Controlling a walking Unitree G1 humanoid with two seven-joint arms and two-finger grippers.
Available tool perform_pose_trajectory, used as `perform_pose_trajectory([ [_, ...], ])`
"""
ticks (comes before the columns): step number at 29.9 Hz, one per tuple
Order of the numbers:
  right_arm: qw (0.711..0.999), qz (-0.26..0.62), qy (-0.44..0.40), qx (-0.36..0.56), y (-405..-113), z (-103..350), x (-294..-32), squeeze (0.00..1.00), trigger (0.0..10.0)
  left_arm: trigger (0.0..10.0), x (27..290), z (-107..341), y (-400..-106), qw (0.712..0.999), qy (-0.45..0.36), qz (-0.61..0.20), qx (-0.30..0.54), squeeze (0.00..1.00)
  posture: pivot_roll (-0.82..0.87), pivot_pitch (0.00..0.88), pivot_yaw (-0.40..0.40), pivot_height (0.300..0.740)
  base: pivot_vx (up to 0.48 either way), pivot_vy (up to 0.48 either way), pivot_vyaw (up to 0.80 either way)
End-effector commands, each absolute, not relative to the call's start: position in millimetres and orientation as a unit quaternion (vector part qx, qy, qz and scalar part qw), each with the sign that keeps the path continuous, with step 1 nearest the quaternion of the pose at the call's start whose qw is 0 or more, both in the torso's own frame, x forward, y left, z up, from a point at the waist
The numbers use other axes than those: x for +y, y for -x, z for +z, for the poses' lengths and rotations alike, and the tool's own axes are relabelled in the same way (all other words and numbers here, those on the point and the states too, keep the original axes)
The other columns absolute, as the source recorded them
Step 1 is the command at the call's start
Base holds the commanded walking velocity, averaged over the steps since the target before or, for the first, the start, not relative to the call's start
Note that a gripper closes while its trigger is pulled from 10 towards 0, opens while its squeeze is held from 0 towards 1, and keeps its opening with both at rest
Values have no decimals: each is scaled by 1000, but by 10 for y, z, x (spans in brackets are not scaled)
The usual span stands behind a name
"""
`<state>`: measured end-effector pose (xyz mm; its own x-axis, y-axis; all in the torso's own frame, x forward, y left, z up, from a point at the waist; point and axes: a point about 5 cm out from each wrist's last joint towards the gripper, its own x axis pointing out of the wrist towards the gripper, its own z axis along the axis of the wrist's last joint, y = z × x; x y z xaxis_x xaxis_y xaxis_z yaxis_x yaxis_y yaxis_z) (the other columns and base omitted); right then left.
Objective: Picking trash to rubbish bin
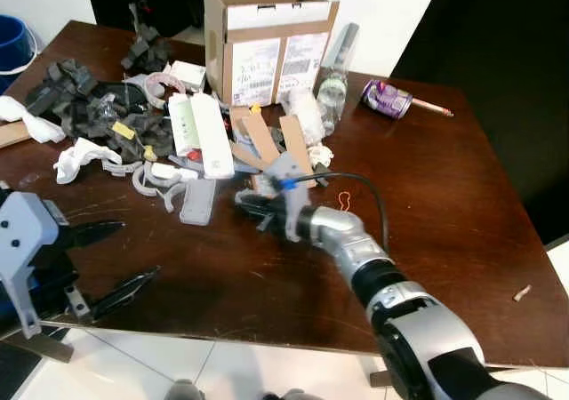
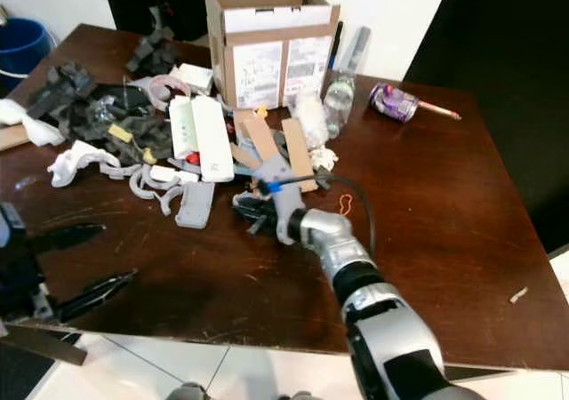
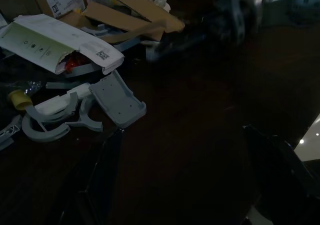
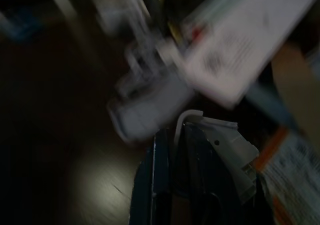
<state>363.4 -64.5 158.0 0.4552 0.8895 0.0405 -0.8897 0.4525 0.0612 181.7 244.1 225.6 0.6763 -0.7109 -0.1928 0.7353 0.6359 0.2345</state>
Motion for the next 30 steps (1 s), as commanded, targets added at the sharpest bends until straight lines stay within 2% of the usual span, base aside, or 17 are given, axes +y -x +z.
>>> perform_pose_trajectory([
  [1, 844, 532, -70, -11, -3616, 1591, -719, 0, 0, 10000, 2415, 2247, -1819, 899, -161, -406, 44, 0, 326, 177, -119, 740, 0, 0, 0],
  [5, 840, 526, -126, -43, -3650, 1716, -865, 0, 0, 10000, 2398, 2233, -1904, 898, -169, -405, 36, 0, 324, 177, -118, 740, 0, 0, 0],
  [7, 854, 488, -169, -69, -3720, 1811, -1042, 0, 0, 10000, 2370, 2221, -2049, 900, -178, -397, 19, 0, 324, 177, -118, 740, 0, 0, 0],
  [8, 854, 488, -169, -69, -3720, 1811, -1042, 0, 0, 10000, 2370, 2221, -2049, 900, -178, -397, 19, 0, 324, 177, -118, 740, 0, 0, 0],
  [11, 885, 408, -202, -99, -3828, 1926, -1319, 0, 0, 10000, 2346, 2222, -2282, 906, -191, -378, -11, 0, 310, 177, -113, 740, 0, 0, 0],
  [15, 902, 337, -235, -135, -3891, 2054, -1595, 0, 0, 10000, 2302, 2211, -2474, 909, -190, -369, -32, 0, 292, 180, -108, 740, 0, 0, 0],
  [19, 912, 289, -246, -157, -3910, 2131, -1802, 0, 0, 10000, 2238, 2186, -2602, 905, -195, -374, -46, 0, 286, 180, -108, 740, 0, 0, 0],
  [20, 920, 248, -247, -175, -3912, 2198, -1989, 0, 0, 10000, 2157, 2133, -2685, 896, -197, -396, -45, 0, 261, 184, -105, 740, 0, 0, 0],
  [24, 928, 204, -245, -191, -3901, 2266, -2191, 0, 0, 10000, 2083, 2065, -2751, 882, -203, -424, -34, 0, 235, 192, -99, 740, 0, 0, 0],
  [26, 932, 189, -242, -192, -3895, 2279, -2257, 0, 0, 10000, 2071, 2051, -2773, 879, -202, -431, -32, 0, 235, 192, -99, 740, 0, 0, 0],
  [27, 942, 150, -228, -193, -3876, 2296, -2423, 0, 0, 10000, 2077, 2021, -2848, 875, -210, -435, -27, 0, 219, 202, -99, 740, 0, 0, 0],
  [29, 946, 137, -223, -192, -3870, 2299, -2476, 0, 0, 10000, 2083, 2013, -2871, 874, -213, -436, -26, 0, 214, 206, -101, 740, 0, 0, 0],
  [30, 950, 112, -218, -193, -3851, 2306, -2581, 0, 0, 10000, 2097, 1995, -2913, 873, -217, -436, -24, 0, 197, 218, -102, 740, 0, 0, 0],
])
